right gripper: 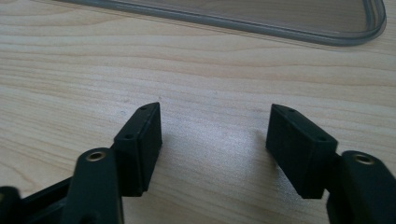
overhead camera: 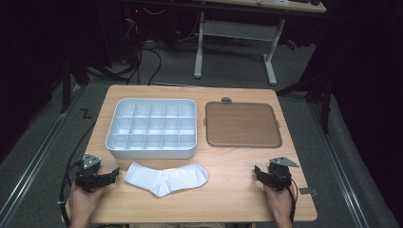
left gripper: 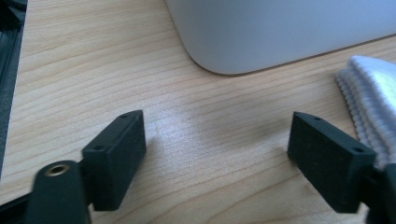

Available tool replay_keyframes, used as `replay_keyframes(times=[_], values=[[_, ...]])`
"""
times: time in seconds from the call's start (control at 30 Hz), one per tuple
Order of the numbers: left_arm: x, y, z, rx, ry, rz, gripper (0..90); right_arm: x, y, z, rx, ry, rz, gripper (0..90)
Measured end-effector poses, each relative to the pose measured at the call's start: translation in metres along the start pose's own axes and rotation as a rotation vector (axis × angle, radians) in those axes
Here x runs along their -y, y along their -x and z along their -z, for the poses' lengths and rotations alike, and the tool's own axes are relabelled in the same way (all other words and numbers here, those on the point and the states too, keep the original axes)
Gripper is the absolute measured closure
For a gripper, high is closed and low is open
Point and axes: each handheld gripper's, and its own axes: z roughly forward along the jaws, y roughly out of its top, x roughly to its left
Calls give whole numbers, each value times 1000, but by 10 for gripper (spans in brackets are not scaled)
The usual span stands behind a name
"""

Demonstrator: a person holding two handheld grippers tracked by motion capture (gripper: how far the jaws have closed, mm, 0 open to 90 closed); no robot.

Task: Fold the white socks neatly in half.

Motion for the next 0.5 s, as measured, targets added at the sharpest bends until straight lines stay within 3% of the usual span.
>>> replay_keyframes(times=[0.13,0.27,0.5], values=[[-1,-1,0,-13,4,6,260,1,-2,1,6,11,12,473],[0,3,2,1,16,8,291,1,-6,2,16,15,29,523],[-7,12,16,76,6,94,314,-2,-14,7,-29,21,20,552]])
